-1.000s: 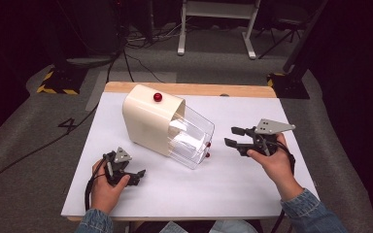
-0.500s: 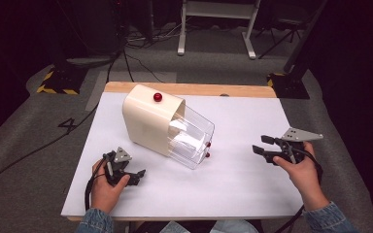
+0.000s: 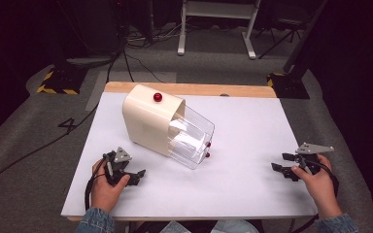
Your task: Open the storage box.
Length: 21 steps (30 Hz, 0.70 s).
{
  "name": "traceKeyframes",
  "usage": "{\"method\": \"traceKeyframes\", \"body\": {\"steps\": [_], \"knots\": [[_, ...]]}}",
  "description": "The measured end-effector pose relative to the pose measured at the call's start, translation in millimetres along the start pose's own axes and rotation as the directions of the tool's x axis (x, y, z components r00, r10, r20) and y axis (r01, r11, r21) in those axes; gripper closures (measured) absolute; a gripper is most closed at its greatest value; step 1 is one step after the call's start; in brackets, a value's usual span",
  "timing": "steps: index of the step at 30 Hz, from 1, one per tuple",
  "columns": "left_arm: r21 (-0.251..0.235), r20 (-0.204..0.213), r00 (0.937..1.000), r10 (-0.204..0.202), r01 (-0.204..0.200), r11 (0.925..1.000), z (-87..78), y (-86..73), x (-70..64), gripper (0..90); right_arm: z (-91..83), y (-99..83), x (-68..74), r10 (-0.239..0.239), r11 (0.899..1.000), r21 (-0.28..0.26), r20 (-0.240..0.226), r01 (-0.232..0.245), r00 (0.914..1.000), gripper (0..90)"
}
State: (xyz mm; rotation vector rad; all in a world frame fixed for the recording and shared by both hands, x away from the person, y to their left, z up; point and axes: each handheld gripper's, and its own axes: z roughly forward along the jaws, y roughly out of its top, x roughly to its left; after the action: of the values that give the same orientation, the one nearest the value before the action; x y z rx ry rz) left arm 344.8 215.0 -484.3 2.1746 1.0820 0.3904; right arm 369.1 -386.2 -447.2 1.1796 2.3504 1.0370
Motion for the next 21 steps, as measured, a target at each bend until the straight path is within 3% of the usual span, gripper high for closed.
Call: {"method": "traceKeyframes", "body": {"steps": [3, 5, 6, 8, 11, 13, 21], "knots": [[0.000, 0.000, 1.0000, 0.000, 0.000, 1.0000, 0.0, 0.0, -0.1, 12.9, 3.9, -12.4, -5.3, 0.014, 1.000, -0.016, 0.004, -0.014, 0.9999, 27.9], [0.000, 0.000, 1.0000, 0.000, 0.000, 1.0000, 0.0, 0.0, -0.1, 13.0, 12.9, -32.5, -8.0, 0.027, 0.999, -0.017, 0.018, -0.026, 0.9995, 19.5], [0.000, 0.000, 1.0000, 0.000, 0.000, 1.0000, 0.0, 0.0, -0.1, 13.0, 12.9, -32.5, -8.0, 0.027, 0.999, -0.017, 0.018, -0.026, 0.9995, 19.5], [0.000, 0.000, 1.0000, 0.000, 0.000, 1.0000, 0.0, 0.0, 0.0, 12.9, 14.8, -32.7, -1.1, -0.029, 1.000, -0.007, 0.055, 0.030, 0.9980, 17.4], [0.002, 0.001, 1.0000, -0.001, 0.001, 1.0000, -0.1, 0.0, -0.1, 12.9, 15.0, -33.5, 0.0, -0.038, 0.999, -0.012, 0.071, 0.039, 0.9967, 15.6], [0.001, 0.000, 1.0000, -0.001, 0.001, 1.0000, 0.0, -0.1, -0.2, 12.9, 15.9, -32.4, -0.8, -0.022, 1.000, 0.002, 0.090, 0.022, 0.9957, 10.5], [0.005, 0.002, 1.0000, 0.000, 0.000, 1.0000, -0.1, 0.8, 0.6, 12.9, 16.0, -31.9, -1.5, -0.012, 1.000, 0.007, 0.085, 0.012, 0.9963, 10.4]]}}
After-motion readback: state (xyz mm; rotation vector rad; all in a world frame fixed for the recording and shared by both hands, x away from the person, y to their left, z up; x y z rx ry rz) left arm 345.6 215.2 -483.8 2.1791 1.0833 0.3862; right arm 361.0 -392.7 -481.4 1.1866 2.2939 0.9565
